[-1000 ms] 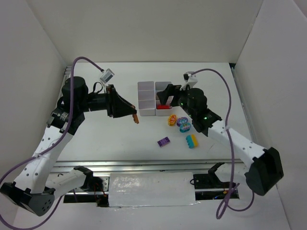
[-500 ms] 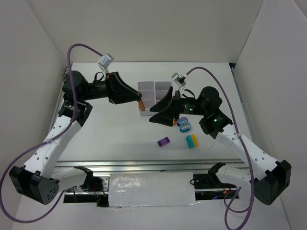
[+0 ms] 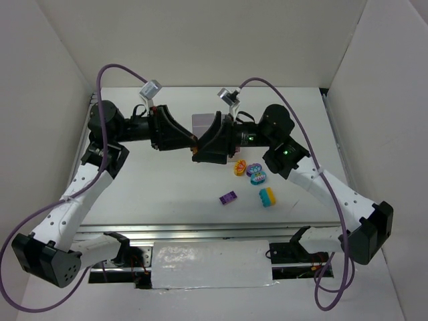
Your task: Sort the legos into containers by color
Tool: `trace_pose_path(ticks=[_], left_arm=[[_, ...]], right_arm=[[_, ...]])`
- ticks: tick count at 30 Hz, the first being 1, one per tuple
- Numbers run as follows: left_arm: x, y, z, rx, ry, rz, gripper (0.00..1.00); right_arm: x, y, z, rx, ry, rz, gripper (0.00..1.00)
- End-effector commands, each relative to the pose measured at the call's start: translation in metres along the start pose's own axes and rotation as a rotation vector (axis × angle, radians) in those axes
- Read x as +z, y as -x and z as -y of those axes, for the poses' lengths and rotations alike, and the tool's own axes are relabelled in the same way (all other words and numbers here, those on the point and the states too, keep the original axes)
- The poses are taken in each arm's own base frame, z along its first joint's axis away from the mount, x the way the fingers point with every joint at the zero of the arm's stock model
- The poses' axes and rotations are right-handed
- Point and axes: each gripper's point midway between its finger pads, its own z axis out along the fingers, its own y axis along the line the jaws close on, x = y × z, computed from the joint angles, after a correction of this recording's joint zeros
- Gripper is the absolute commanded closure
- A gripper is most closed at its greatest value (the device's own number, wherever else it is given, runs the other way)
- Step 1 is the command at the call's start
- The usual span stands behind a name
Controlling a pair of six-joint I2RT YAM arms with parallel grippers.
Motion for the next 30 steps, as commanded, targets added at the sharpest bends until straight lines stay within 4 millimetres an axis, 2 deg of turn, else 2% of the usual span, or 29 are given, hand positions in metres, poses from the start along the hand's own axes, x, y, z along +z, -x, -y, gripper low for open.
trace_pose_path(ticks=[1, 5, 7, 8, 11, 14, 16, 17, 18, 19, 20, 21, 22, 23, 24, 25, 26, 27, 30], left_arm=[[-0.002, 0.005, 0.017, 0.086, -0.022, 0.008, 1.00], [-0.002, 0.008, 0.023, 0.099, -0.028, 0.008, 1.00], [-0.002, 0.008, 0.024, 0.102, -0.030, 0.006, 1.00], [-0.002, 0.007, 0.023, 0.102, -0.031, 0.005, 1.00], [-0.002, 0.007, 0.023, 0.103, -0.035, 0.005, 1.00], [-0.002, 0.007, 0.022, 0.100, -0.025, 0.010, 1.00], [-0.002, 0.012, 0.018, 0.126, 0.008, 0.025, 0.78], [-0.002, 0.013, 0.002, 0.060, 0.093, 0.046, 0.57], [-0.004, 0.016, -0.007, 0.091, 0.148, 0.056, 0.01], [-0.006, 0.024, -0.009, 0.100, 0.198, 0.076, 0.00], [-0.010, 0.019, -0.020, 0.044, 0.276, 0.074, 0.01], [-0.017, 0.032, -0.039, 0.064, 0.404, 0.140, 0.00], [-0.025, 0.044, -0.043, 0.074, 0.486, 0.187, 0.00], [-0.037, 0.038, -0.059, 0.012, 0.609, 0.194, 0.00], [-0.059, 0.060, -0.072, 0.033, 0.780, 0.298, 0.00], [-0.073, 0.063, -0.083, 0.011, 0.879, 0.329, 0.00], [-0.086, 0.066, -0.088, 0.000, 0.958, 0.357, 0.01], [-0.106, 0.069, -0.092, -0.015, 1.068, 0.402, 0.00], [-0.121, 0.067, -0.094, -0.040, 1.138, 0.424, 0.00]], right_arm=[[0.011, 0.001, -0.011, 0.006, 0.046, -0.030, 0.22], [0.011, -0.009, -0.001, 0.022, 0.021, -0.049, 0.24], [0.010, -0.009, -0.003, 0.014, 0.037, -0.050, 0.37], [0.011, -0.010, -0.005, 0.018, 0.044, -0.053, 0.50], [0.011, -0.011, -0.004, 0.016, 0.048, -0.056, 0.80], [0.011, -0.015, 0.001, 0.029, 0.039, -0.060, 1.00], [0.010, -0.019, 0.005, 0.030, 0.028, -0.067, 1.00], [0.010, -0.019, 0.010, 0.032, 0.006, -0.062, 1.00], [0.008, -0.024, 0.018, 0.059, -0.025, -0.075, 1.00], [0.005, -0.024, 0.026, 0.051, -0.048, -0.076, 1.00], [0.003, -0.028, 0.033, 0.065, -0.066, -0.084, 1.00], [-0.001, -0.037, 0.048, 0.109, -0.118, -0.098, 1.00], [-0.005, -0.042, 0.057, 0.123, -0.144, -0.105, 1.00], [-0.012, -0.045, 0.068, 0.149, -0.172, -0.100, 1.00], [-0.017, -0.056, 0.082, 0.194, -0.213, -0.102, 1.00], [-0.021, -0.059, 0.089, 0.237, -0.241, -0.094, 1.00], [-0.026, -0.061, 0.098, 0.268, -0.275, -0.077, 1.00], [-0.032, -0.065, 0.116, 0.347, -0.371, -0.038, 1.00], [-0.048, -0.060, 0.148, 0.539, -0.523, 0.087, 1.00]])
